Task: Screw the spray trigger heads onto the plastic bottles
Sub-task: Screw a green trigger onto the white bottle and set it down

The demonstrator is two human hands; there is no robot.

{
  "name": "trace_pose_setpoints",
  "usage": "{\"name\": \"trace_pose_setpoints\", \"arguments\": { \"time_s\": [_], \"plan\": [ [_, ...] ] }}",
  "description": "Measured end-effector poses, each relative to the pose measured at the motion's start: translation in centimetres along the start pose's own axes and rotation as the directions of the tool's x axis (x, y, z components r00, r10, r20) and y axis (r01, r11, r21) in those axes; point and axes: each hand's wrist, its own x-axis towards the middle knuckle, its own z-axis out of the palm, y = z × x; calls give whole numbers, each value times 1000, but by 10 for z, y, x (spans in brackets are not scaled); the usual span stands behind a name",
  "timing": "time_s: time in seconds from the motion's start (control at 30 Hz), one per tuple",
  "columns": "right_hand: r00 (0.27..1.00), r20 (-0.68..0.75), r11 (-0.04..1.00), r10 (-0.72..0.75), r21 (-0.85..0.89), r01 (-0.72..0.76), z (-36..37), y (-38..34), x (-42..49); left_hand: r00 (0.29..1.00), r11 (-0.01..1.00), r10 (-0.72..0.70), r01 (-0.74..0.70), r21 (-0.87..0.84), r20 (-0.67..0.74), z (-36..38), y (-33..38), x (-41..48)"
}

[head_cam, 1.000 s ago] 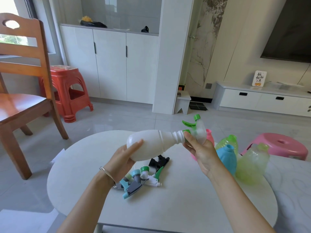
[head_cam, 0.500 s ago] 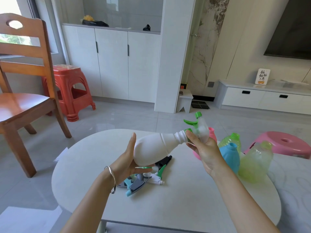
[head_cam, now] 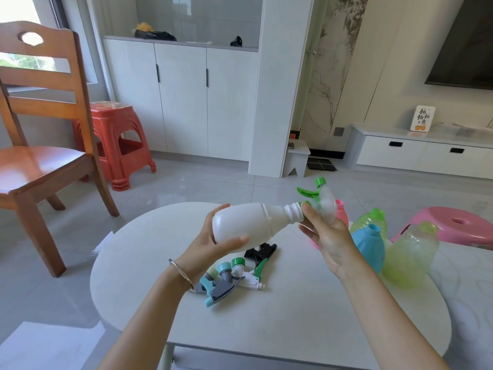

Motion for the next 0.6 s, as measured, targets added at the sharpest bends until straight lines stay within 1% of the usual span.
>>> {"name": "trace_pose_setpoints", "arguments": {
  "time_s": [0.03, 0.07, 0.1, 0.13, 0.17, 0.2, 0.23, 0.3, 0.33, 0.37, 0.4, 0.43, 0.47, 0.5, 0.6],
  "plan": [
    [1000, 1, 1000, 5, 9, -5, 0, 1, 0, 1000, 997, -24, 23, -68, 0, -1, 1, 1],
    [1000, -3, 1000, 9, 12, -9, 0, 2, 0, 997, 983, -79, 79, -164, 9, -2, 3, 1],
    [1000, -1, 1000, 15, 4, -15, 1, 3, 0, 990, 965, -138, 142, -220, 33, -3, 5, 0],
    [1000, 7, 1000, 24, -13, -24, 2, 4, -1, 985, 960, -168, 172, -219, 37, -2, 5, -1],
    [999, 13, 999, 36, -32, -35, 3, 4, -1, 986, 971, -166, 167, -171, 20, -2, 3, -1],
    [999, 5, 998, 43, -34, -43, 3, 4, -1, 991, 982, -132, 130, -139, -7, -3, 2, -1],
    [999, -13, 999, 46, -12, -46, 2, 5, 0, 995, 987, -92, 86, -136, -40, -3, 2, 0],
    [998, -12, 997, 59, 53, -58, 1, 6, 2, 997, 980, -49, 36, -198, -62, -6, 4, 1],
    [997, 12, 996, 70, 58, -71, 2, 6, 2, 997, 967, -62, 47, -249, -51, -8, 5, 1],
    [996, 34, 996, 83, 40, -85, 5, 6, 2, 994, 950, -106, 92, -298, -29, -8, 7, 0],
    [995, 51, 996, 91, 15, -92, 7, 7, 2, 987, 942, -163, 151, -300, -16, -7, 7, -1],
    [994, 50, 996, 93, -6, -93, 9, 8, 3, 979, 950, -201, 189, -247, -24, -5, 7, -3],
    [995, 33, 995, 94, -16, -93, 10, 8, 3, 978, 968, -200, 189, -166, -53, -3, 5, -3],
    [995, 9, 995, 100, -11, -100, 11, 9, 4, 983, 983, -162, 152, -106, -85, -1, 3, -3],
    [989, -57, 990, 137, 50, -135, 9, 9, 5, 990, 999, 32, -30, 14, -138, 1, 4, -4]
  ]
}}
